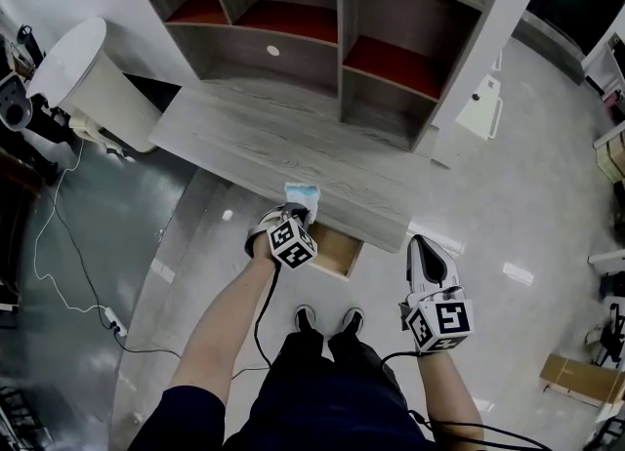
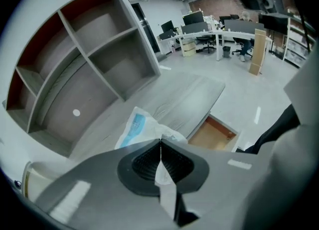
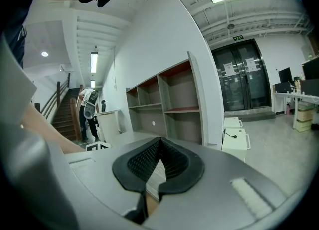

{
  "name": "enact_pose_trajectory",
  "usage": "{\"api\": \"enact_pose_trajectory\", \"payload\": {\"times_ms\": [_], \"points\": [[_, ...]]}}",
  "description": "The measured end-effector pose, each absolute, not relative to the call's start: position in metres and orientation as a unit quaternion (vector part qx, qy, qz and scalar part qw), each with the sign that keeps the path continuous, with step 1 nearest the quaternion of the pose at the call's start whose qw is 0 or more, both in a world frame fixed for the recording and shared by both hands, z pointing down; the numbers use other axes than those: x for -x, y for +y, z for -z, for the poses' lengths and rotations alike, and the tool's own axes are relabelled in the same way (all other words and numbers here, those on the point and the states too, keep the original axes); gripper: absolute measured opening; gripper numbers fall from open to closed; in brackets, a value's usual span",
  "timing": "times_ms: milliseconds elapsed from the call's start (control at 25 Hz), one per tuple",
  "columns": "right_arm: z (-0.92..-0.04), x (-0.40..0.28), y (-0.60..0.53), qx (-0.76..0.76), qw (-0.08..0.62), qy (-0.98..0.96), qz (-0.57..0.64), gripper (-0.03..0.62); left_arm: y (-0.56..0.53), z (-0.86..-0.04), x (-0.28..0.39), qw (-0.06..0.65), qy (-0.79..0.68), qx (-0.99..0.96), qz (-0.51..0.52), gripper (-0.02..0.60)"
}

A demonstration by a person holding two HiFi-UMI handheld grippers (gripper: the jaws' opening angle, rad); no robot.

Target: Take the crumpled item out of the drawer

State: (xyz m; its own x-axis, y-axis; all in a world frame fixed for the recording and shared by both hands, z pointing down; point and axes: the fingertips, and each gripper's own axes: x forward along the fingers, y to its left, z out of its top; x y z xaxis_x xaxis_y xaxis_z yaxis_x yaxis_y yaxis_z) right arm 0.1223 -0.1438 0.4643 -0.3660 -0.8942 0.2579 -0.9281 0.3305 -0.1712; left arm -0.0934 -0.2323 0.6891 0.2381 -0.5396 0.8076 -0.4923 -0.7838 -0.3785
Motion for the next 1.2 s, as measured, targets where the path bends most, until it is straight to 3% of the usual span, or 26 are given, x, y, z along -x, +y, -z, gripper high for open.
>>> {"api": "enact_pose_trajectory", "payload": {"times_ms": [680,800,1200], "points": [[-0.472,-0.152,-0.12,-0.621,0.083,-0.764,-0.154,0.006,-0.289,-0.741,0.103,0.008,0.313,0.765,0.563,0.021],[-0.471,-0.15,-0.122,-0.623,0.082,-0.762,-0.154,0.006,-0.294,-0.734,0.1,0.003,0.323,0.773,0.546,0.081],[-0.459,-0.123,-0.142,-0.601,0.069,-0.783,-0.142,0.006,-0.299,-0.661,0.11,-0.007,0.386,0.806,0.448,0.087]]}}
